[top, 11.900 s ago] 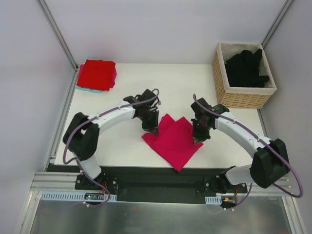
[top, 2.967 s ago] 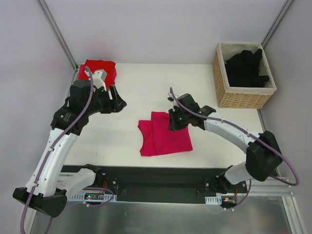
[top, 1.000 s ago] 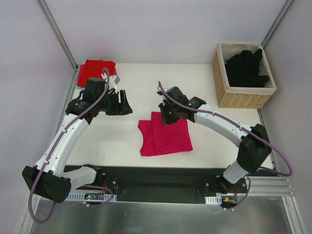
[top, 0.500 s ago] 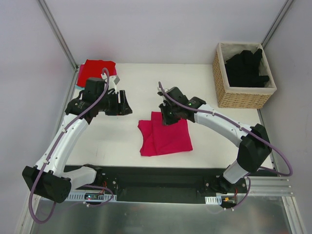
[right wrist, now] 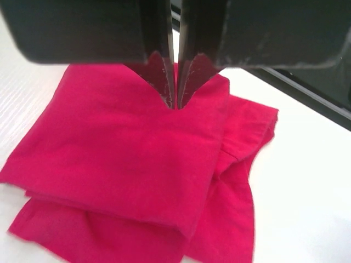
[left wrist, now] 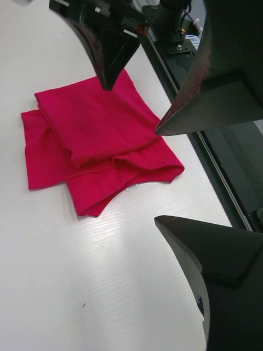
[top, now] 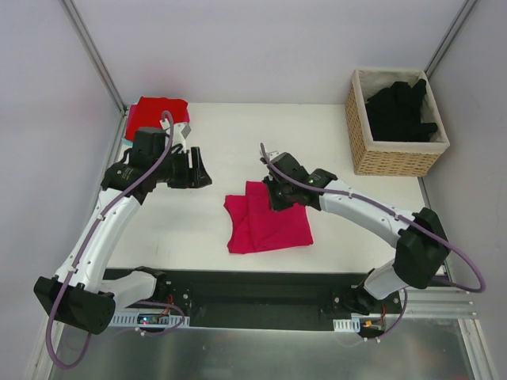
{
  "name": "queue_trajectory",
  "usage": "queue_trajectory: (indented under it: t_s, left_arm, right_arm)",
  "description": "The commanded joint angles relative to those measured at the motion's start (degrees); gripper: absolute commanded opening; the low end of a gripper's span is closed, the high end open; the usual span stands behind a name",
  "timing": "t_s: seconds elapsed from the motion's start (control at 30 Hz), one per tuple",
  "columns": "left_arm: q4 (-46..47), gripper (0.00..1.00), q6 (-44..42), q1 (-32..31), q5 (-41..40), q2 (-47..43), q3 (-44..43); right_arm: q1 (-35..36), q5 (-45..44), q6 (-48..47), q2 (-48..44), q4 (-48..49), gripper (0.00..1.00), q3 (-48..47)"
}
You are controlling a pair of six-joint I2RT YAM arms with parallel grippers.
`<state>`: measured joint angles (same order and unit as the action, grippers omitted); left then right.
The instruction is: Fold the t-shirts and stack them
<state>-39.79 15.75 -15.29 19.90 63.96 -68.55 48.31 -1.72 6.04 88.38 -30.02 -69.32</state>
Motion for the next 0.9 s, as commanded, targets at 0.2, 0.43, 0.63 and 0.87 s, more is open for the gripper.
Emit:
queue_trajectory:
  t_s: [0.2, 0.43, 0.63, 0.87]
  left_arm:
    - [-0.6, 0.59, -0.3, 2.0, -3.5, -1.3, -0.4]
    - [-0.9, 0.6, 4.2, 2.0, -4.2, -1.3, -3.6]
    - [-1.5, 0.6, 4.8, 2.0, -3.6, -0.1, -5.2]
    - [-3.5, 0.6, 4.8, 2.0, -3.9, -0.1, -7.1]
  right_arm:
    - [1.4, 4.9, 0.9, 2.3, 2.6, 0.08, -0.1]
    - [1.6, 3.2, -0.1, 5.6, 1.5, 0.06, 3.4]
    - [1.1, 0.4, -1.4, 5.7, 2.9, 0.04, 6.4]
    - [1.1, 1.0, -1.6, 10.3, 5.5, 0.03, 6.0]
